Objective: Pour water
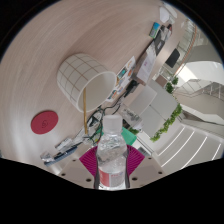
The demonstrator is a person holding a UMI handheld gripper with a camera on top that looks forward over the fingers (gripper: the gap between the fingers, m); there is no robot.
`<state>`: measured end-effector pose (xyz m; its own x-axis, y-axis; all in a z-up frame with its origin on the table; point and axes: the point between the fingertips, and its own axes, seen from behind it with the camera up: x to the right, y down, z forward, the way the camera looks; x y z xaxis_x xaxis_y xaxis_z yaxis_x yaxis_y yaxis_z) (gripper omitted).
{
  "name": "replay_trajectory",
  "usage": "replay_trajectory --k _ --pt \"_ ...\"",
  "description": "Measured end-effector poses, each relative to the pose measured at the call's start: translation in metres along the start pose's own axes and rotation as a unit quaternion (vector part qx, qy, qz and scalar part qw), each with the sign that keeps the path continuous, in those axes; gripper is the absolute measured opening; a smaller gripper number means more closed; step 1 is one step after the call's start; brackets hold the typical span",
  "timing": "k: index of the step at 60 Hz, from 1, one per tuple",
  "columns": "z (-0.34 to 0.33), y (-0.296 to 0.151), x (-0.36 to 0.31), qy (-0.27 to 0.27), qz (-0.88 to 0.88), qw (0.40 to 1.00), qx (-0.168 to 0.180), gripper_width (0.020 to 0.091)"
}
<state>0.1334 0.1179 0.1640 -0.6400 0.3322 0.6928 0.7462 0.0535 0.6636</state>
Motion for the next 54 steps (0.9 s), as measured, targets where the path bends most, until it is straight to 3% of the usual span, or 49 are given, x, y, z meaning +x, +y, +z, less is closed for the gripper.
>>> replay_trajectory --k 12,20,22,25,31,35,39,43,44,45,54 --pt "-0.007 -0.004 -0.002 -0.011 -0.007 1.0 0.004 0.0343" --pt "-0.002 0.016 0.03 0.032 0.22 0.975 0.001 0.0342" --pt "-0.013 0.026 0.039 0.066 0.312 0.948 -0.006 0.0345" --pt "-0.015 0.041 0.051 0.075 0.454 0.887 0.025 0.036" --pt "-0.023 0.06 0.044 0.049 0.667 0.738 0.087 0.0413" --pt "-0.035 0.048 0.019 0.04 0.785 0.603 0.135 0.0435" --pt "-0.028 0.039 0.001 -0.02 0.843 0.509 0.175 0.0465" --pt "-0.024 0.031 -0.029 -0.029 0.866 0.469 0.173 0.0467" --pt "-0.02 0.011 -0.042 -0.023 0.872 0.455 0.178 0.0465" --pt "-0.021 0.024 -0.04 -0.035 0.868 0.461 0.179 0.0466" --pt "-0.006 -0.01 -0.08 -0.07 0.883 0.424 0.191 0.0465"
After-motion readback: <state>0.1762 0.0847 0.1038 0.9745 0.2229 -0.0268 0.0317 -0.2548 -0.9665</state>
